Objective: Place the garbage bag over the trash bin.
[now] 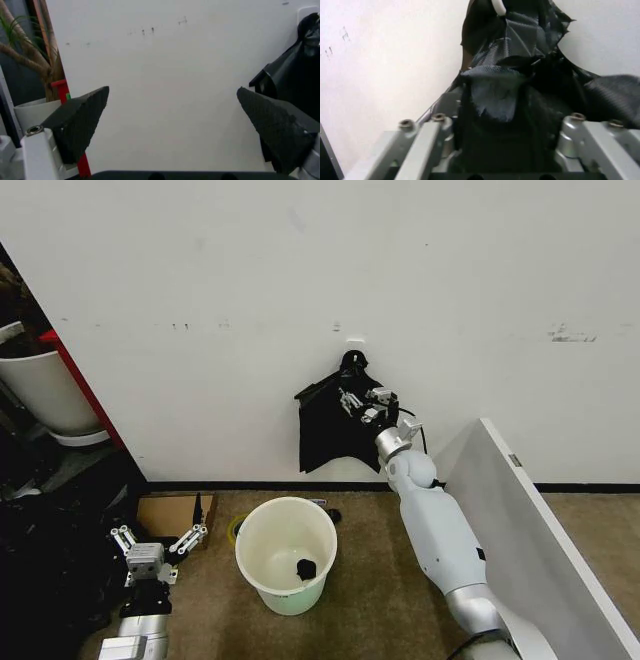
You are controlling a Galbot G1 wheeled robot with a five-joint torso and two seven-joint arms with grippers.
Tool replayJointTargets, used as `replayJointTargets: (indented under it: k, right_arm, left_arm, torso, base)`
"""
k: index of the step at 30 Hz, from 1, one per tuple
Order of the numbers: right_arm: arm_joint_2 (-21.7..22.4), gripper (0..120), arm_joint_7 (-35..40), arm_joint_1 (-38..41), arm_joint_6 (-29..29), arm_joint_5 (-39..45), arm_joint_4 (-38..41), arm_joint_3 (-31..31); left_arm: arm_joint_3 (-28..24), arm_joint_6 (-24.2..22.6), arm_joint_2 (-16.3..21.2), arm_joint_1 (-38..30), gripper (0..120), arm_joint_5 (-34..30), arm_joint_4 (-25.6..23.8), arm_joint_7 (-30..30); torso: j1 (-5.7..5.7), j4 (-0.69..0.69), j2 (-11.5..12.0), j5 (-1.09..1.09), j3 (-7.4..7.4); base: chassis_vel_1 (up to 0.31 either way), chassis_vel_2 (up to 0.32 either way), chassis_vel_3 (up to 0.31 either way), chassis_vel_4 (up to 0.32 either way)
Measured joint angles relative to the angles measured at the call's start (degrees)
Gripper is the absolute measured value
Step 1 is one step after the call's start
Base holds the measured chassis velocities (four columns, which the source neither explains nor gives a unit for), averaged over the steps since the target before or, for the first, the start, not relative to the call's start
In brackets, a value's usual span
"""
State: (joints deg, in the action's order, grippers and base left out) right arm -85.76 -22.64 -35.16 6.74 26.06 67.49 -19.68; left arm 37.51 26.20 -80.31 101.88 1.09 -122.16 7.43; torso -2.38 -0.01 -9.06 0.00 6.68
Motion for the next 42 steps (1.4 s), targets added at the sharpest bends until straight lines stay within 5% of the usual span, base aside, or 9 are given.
replayJointTargets:
  k: [11, 42]
  right_arm:
    - [0.4, 0, 0.3, -0.7, 0.5, 0.1, 0.6, -0.2]
    - [5.1, 0, -1.5, -12.6, 2.2, -2.4, 11.3, 1.6]
  left_arm:
    - [-0.2, -0.1, 0.0, -0.3, 100, 0.0, 0.1, 0.0]
    - [-0.7, 0.0, -0.1, -0.9, 100, 0.1, 0.9, 0.2]
  torso:
    - [0.00, 0.00, 0.0, 0.00, 0.00]
    - [0.00, 0.00, 0.0, 0.00, -0.01]
  base:
    - [0.000, 0.000, 0.000, 0.000]
    - [0.000, 0.000, 0.000, 0.000]
